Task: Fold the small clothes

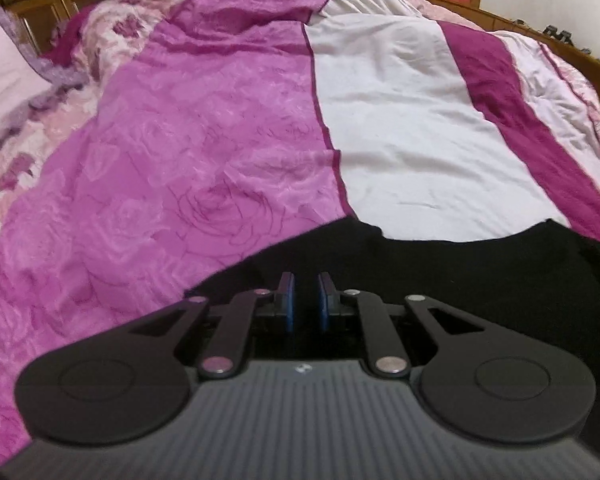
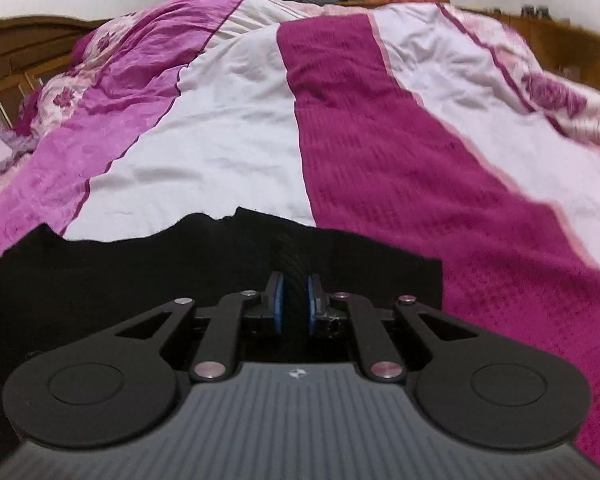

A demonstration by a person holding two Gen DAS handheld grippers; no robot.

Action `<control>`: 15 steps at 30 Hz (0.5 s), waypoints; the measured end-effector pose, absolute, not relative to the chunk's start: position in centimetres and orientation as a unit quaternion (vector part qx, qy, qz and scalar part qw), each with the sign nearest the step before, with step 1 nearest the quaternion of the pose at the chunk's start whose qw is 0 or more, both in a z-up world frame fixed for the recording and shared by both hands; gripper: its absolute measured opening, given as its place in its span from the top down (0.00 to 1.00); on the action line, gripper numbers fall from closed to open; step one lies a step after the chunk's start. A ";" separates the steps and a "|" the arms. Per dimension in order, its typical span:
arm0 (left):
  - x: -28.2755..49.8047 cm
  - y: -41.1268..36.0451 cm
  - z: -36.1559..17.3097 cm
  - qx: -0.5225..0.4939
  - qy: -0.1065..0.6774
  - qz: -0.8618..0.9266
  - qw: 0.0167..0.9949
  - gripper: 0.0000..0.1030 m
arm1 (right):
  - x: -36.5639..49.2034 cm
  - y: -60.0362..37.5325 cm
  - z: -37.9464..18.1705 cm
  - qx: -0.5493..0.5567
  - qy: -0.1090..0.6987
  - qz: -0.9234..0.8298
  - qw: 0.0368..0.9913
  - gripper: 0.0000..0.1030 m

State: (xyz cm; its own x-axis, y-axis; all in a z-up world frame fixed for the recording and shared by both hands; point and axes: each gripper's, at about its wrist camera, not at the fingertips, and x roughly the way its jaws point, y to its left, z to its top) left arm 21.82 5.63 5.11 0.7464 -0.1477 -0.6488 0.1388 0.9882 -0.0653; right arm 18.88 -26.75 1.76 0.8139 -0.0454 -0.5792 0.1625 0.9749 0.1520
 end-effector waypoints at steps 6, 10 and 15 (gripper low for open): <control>21.0 5.9 6.1 -0.021 0.355 -0.097 0.930 0.50 | 16.9 -27.5 3.2 0.119 0.286 -0.057 0.949 0.72; 19.9 5.5 6.7 -0.006 0.346 -0.108 0.932 0.45 | 13.9 -28.4 4.8 0.135 0.268 -0.064 0.952 0.63; 18.8 5.2 5.7 0.013 0.361 -0.104 0.926 0.45 | 10.3 -29.2 5.3 0.139 0.275 -0.055 0.950 0.62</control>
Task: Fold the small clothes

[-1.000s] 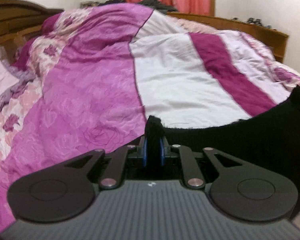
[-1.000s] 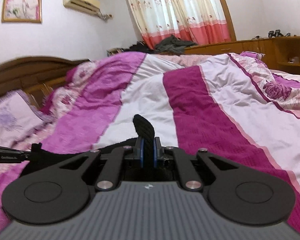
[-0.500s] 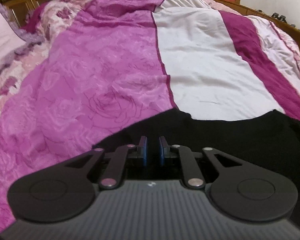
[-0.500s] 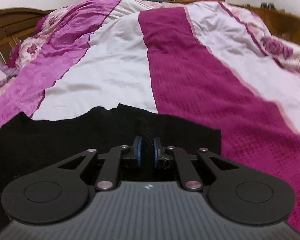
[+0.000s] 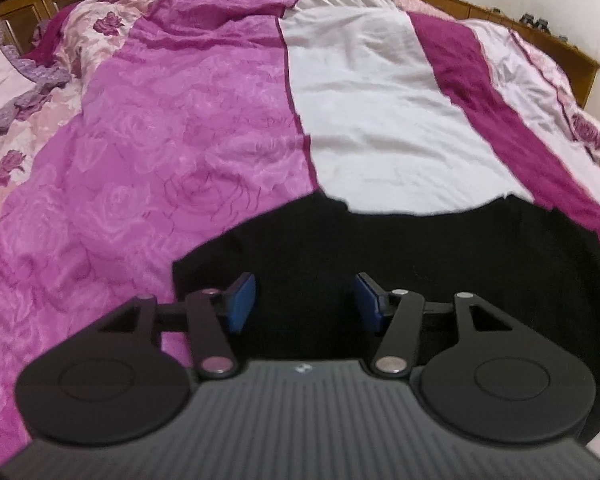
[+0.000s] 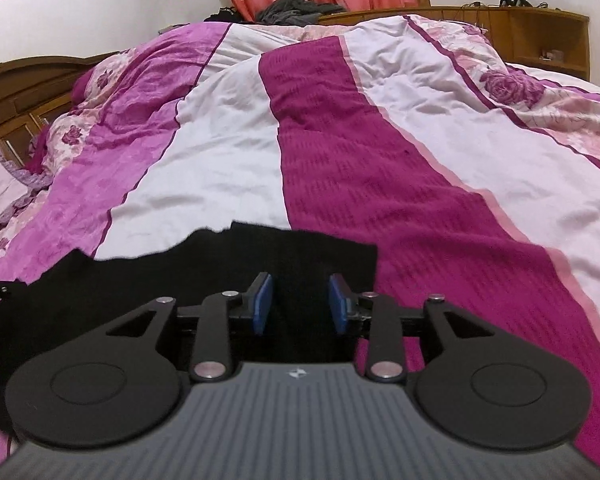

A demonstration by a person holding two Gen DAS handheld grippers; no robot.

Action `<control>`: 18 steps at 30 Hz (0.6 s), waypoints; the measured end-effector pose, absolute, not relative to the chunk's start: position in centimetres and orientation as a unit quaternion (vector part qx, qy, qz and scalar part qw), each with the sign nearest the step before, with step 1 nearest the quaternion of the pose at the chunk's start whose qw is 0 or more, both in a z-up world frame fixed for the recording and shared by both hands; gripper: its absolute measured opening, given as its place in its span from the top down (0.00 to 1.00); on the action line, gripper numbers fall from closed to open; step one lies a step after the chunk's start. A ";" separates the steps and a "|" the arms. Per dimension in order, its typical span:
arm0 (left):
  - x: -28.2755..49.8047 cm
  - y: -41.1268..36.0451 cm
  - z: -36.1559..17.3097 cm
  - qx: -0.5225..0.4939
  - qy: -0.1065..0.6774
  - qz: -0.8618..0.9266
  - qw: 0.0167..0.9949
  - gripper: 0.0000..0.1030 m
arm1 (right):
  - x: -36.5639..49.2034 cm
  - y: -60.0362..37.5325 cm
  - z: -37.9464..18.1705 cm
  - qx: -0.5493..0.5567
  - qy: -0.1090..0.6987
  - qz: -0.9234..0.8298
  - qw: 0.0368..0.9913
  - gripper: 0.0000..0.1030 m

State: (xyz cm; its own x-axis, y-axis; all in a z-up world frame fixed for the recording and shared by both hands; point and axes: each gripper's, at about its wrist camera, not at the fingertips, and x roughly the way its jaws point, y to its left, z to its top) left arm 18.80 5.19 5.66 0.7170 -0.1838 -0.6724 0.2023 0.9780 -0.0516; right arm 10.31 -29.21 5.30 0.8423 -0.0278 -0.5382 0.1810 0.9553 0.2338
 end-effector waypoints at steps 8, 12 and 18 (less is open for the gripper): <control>18.3 6.6 4.2 -0.010 0.378 -0.100 0.920 0.44 | 7.1 -30.4 3.0 0.174 0.306 -0.035 0.935 0.61; 18.8 7.0 4.3 -0.023 0.378 -0.117 0.918 0.45 | 6.9 -30.4 2.9 0.191 0.311 -0.016 0.931 0.60; 20.4 6.7 4.0 -0.028 0.377 -0.129 0.917 0.45 | 6.7 -29.8 2.8 0.187 0.314 -0.019 0.931 0.60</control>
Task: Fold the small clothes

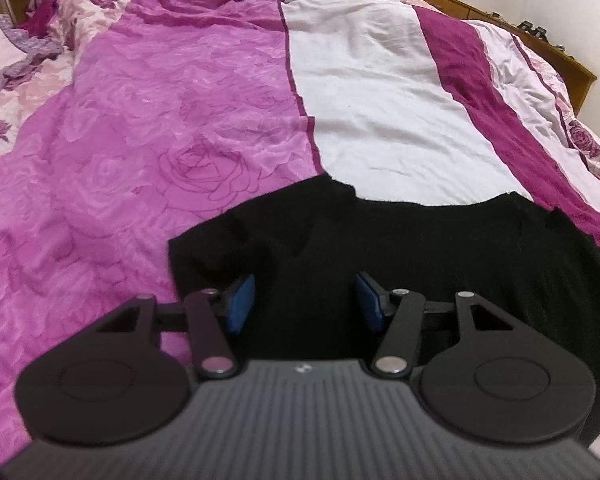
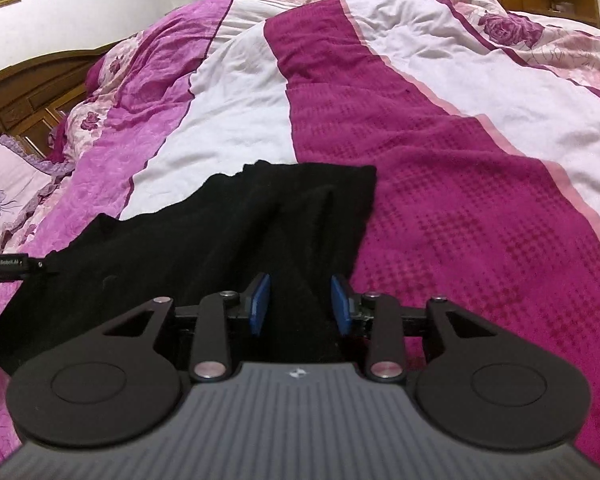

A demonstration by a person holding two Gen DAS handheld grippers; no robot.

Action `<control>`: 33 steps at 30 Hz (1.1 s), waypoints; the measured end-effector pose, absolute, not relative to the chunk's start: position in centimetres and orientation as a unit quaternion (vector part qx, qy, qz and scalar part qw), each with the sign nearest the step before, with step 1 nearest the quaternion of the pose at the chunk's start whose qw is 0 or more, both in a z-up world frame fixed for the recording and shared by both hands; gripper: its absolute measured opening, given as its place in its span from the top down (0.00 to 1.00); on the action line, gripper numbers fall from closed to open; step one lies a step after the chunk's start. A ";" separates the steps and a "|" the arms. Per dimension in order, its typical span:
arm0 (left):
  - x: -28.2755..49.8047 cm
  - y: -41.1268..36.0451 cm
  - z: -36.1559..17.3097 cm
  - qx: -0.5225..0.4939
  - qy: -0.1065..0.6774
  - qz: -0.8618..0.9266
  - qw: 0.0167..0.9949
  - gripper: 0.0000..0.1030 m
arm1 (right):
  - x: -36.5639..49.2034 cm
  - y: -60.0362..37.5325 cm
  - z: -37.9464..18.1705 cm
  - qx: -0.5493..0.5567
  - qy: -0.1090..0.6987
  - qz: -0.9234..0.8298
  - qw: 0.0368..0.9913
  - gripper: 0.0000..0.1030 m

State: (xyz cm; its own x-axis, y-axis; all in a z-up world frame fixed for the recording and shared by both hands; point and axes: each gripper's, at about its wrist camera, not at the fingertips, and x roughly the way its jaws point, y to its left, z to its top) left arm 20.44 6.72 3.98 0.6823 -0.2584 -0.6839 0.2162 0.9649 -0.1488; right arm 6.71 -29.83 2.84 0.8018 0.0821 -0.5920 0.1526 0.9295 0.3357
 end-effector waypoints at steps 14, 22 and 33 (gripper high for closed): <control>20.8 3.7 6.1 0.057 0.334 -0.129 0.932 0.45 | 6.2 -29.1 4.7 0.153 0.279 -0.025 0.947 0.60; 23.8 3.6 3.4 0.031 0.398 -0.144 0.905 0.54 | 7.0 -29.1 3.9 0.157 0.289 -0.020 0.944 0.60; 23.6 5.7 5.1 0.023 0.355 -0.061 0.933 0.93 | 7.2 -29.1 3.0 0.159 0.292 -0.027 0.943 0.60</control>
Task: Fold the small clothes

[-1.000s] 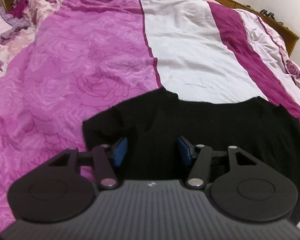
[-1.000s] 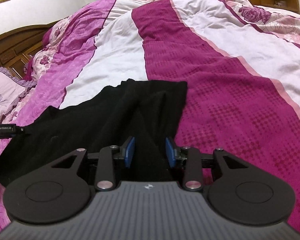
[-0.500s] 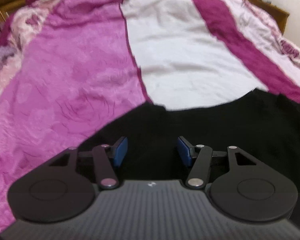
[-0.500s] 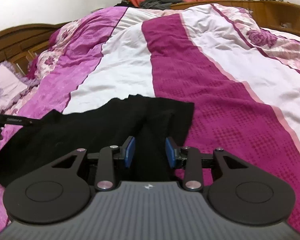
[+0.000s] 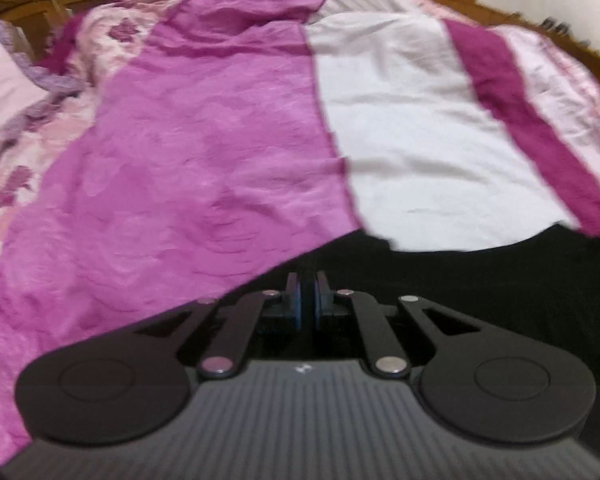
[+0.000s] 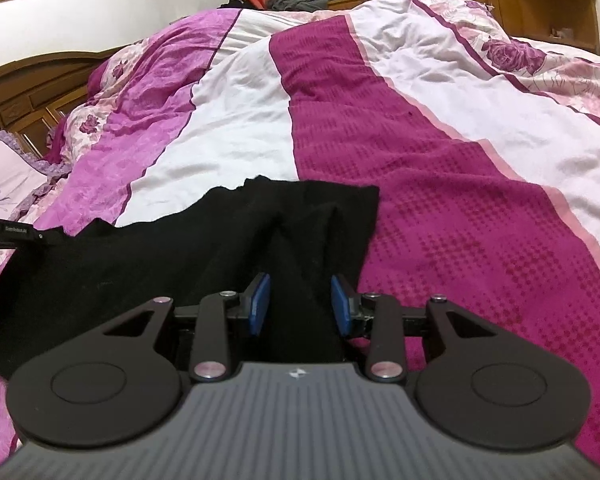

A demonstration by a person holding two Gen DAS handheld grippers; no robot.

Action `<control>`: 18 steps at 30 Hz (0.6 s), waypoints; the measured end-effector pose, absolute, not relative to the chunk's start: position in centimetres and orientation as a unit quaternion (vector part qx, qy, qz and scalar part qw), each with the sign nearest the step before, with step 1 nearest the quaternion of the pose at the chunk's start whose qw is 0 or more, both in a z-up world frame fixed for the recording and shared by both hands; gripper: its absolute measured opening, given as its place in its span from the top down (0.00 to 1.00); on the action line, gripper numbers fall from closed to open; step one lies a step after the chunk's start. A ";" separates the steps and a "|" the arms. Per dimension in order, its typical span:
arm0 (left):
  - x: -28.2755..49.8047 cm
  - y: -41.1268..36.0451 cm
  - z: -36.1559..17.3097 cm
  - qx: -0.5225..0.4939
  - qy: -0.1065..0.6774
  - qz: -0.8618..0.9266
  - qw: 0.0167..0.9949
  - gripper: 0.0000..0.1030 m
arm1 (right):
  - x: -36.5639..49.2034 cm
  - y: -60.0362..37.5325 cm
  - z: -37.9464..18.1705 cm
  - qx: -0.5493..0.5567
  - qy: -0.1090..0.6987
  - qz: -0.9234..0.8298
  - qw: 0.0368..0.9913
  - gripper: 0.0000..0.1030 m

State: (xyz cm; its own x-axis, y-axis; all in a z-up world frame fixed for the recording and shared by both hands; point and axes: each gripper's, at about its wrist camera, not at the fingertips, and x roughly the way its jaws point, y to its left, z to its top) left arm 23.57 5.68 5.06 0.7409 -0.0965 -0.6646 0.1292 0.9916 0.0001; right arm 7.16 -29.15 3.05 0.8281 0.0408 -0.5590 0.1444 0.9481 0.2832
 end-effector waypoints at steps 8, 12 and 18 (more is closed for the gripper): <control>23.7 5.4 2.4 0.047 0.367 -0.040 0.928 0.93 | 7.2 -29.4 4.4 0.145 0.259 -0.047 0.954 0.60; 23.7 5.7 2.5 0.035 0.369 -0.044 0.928 0.93 | 9.1 -29.3 5.3 0.130 0.263 -0.020 0.956 0.60; 23.6 5.8 2.4 0.028 0.366 -0.051 0.929 0.92 | 12.8 -29.2 3.3 0.127 0.326 0.012 0.937 0.60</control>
State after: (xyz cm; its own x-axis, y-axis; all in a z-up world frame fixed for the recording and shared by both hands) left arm 23.65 5.80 2.42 0.7265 -0.0741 -0.6831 0.1153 0.9932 0.0148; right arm 12.77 -29.24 3.27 0.7865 0.1047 -0.6086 0.0612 0.9675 0.2455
